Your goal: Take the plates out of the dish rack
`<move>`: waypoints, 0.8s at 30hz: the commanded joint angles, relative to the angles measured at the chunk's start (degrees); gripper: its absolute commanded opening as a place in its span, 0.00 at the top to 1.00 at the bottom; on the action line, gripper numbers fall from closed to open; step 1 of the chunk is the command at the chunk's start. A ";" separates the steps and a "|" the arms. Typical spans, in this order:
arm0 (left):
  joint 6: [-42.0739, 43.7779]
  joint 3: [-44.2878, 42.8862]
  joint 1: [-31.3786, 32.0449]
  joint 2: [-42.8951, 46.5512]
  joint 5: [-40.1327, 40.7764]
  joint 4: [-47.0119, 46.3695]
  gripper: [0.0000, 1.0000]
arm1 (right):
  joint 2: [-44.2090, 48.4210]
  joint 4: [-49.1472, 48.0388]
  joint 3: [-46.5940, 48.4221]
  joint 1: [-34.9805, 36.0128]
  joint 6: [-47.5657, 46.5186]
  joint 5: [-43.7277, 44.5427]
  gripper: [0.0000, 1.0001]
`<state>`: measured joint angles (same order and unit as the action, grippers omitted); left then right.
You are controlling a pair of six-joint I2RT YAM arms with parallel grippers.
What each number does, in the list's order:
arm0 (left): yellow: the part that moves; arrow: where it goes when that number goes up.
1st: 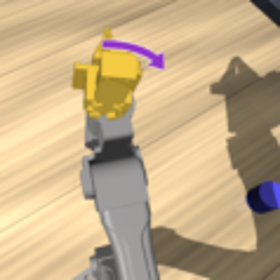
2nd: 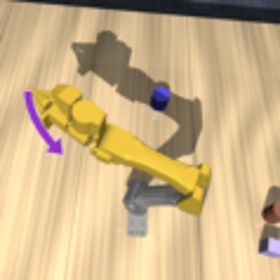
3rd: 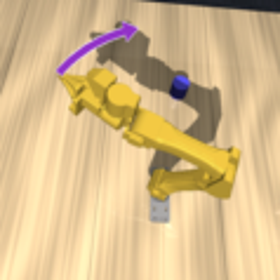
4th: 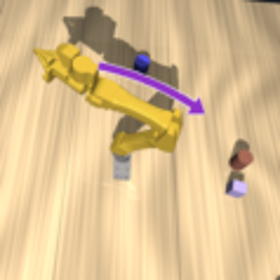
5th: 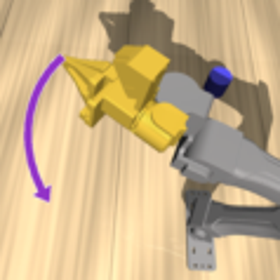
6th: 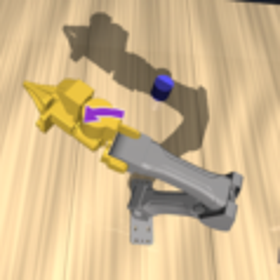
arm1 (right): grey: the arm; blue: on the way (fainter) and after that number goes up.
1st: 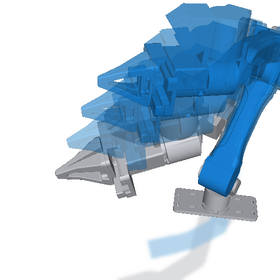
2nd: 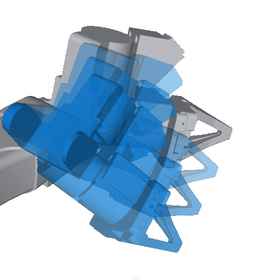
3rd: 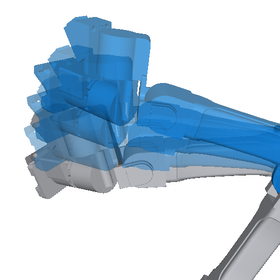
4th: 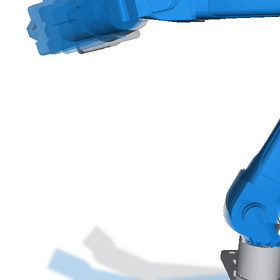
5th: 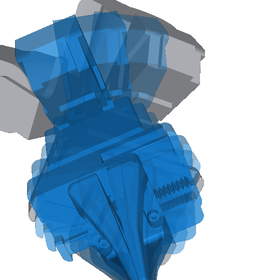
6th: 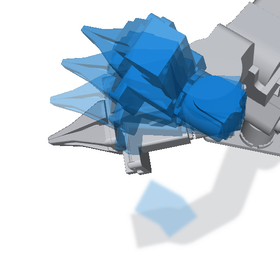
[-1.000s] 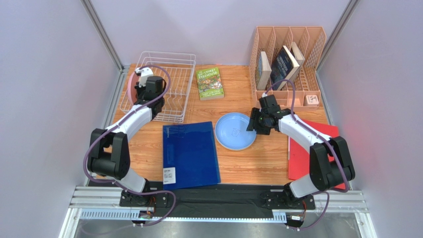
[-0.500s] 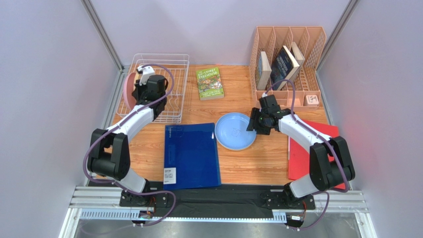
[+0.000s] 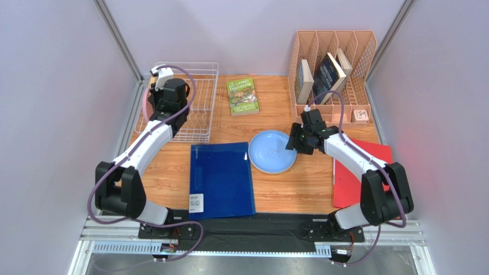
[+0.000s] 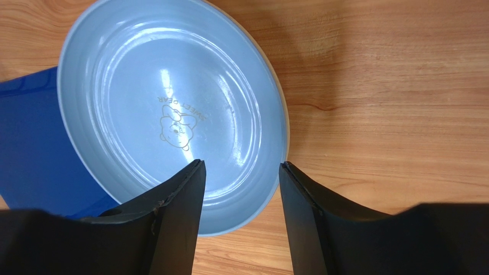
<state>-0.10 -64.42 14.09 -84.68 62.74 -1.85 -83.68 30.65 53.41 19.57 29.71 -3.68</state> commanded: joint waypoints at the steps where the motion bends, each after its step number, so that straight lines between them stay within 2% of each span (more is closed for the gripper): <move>1: -10.07 -6.67 0.77 8.91 -15.86 15.09 1.00 | 9.73 -2.17 0.56 2.31 -1.32 5.51 0.44; 2: -11.49 -6.68 1.11 9.62 -21.99 16.68 1.00 | 11.24 -4.00 0.04 2.49 -1.59 5.27 0.44; 4: -14.64 -6.42 1.82 11.03 -26.51 20.64 1.00 | 15.19 -6.65 -1.54 2.58 -1.76 1.26 0.42; 5: -15.45 -6.24 2.87 11.38 -31.75 21.70 1.00 | 16.26 -9.10 -1.99 2.58 -1.68 -0.26 0.41; 7: -17.55 -4.93 3.66 12.87 -37.23 22.93 1.00 | 17.40 -11.48 -2.43 2.58 -1.24 -4.48 0.41; 8: -20.35 -4.23 4.02 13.31 -43.26 22.94 1.00 | 17.41 -13.67 -2.52 2.92 -0.98 -5.53 0.41; 11: -25.54 -1.85 4.89 14.02 -53.64 22.15 1.00 | 16.53 -15.79 -1.38 3.80 -0.27 -6.77 0.41; 16: -29.25 0.61 9.02 12.00 -61.93 20.75 1.00 | 13.63 -18.87 0.55 4.86 -0.27 -8.01 0.40; 24: -31.01 1.14 14.30 9.45 -63.70 18.29 1.00 | 8.19 -21.78 3.45 7.06 0.52 -8.79 0.39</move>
<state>-28.21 -62.52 27.03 -75.33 3.20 20.40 -73.80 13.61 53.06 25.56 29.36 -11.16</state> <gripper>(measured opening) 0.039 0.607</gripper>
